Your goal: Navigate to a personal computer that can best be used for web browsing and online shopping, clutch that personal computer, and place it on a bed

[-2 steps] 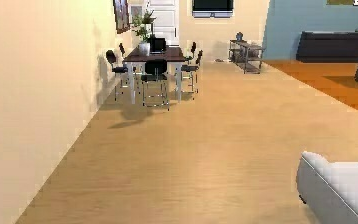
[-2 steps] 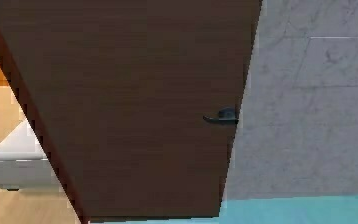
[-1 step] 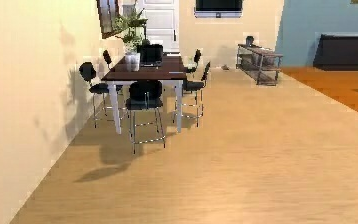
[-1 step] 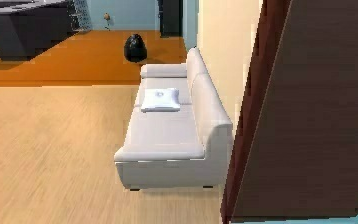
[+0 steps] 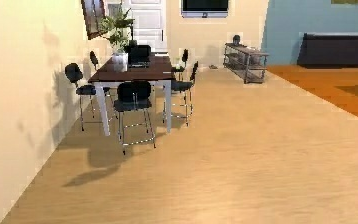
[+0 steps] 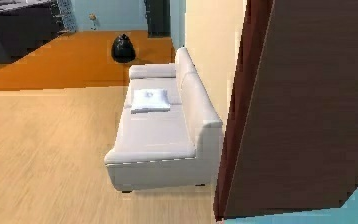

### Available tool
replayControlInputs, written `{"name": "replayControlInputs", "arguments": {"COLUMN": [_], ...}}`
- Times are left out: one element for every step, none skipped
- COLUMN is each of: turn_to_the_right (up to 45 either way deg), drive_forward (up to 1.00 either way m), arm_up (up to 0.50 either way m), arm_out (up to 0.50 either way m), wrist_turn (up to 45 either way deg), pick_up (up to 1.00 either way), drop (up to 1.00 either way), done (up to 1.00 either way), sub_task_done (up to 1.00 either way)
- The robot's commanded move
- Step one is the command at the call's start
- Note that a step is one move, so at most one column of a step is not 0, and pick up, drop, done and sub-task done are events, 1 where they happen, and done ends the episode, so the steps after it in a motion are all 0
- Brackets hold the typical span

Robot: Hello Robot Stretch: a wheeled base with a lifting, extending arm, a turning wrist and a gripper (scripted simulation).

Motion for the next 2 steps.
{"name": "replayControlInputs", "arguments": {"turn_to_the_right": [0.0,0.0], "drive_forward": [1.00,1.00], "arm_up": [0.00,0.00], "arm_out": [0.00,0.00], "wrist_turn": [0.0,0.0], "pick_up": [0.00,0.00], "drop": [0.00,0.00], "done": [0.00,0.00], "sub_task_done": [0.00,0.00]}}
